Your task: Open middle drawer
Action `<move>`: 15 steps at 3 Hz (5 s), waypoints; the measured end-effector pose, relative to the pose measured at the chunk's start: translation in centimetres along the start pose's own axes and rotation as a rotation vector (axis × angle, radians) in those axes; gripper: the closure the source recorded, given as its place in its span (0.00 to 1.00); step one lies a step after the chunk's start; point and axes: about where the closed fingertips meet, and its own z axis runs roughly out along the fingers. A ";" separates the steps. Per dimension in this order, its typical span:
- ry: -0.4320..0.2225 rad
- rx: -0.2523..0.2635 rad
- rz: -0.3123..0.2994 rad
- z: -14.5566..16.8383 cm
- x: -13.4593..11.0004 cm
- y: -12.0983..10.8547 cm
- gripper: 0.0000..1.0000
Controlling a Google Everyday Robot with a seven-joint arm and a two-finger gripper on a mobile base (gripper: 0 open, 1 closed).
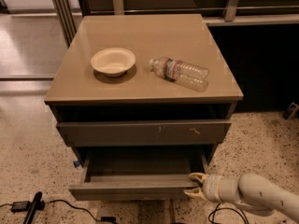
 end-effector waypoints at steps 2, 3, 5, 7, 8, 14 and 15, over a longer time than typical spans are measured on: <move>0.000 0.000 0.000 -0.5 0.0 -0.3 1.00; -0.001 0.006 0.016 -1.5 0.3 0.6 1.00; -0.001 0.006 0.016 -1.5 0.3 0.6 0.85; -0.001 0.006 0.016 -1.5 0.3 0.6 0.31; -0.001 0.006 0.016 -1.5 0.3 0.6 0.08; -0.005 0.022 -0.031 -5.6 0.2 4.8 1.00; -0.020 0.033 -0.011 -6.6 1.3 6.2 1.00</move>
Offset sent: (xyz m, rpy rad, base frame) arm -0.2681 -0.1331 -0.0225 0.1103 0.0681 -0.2447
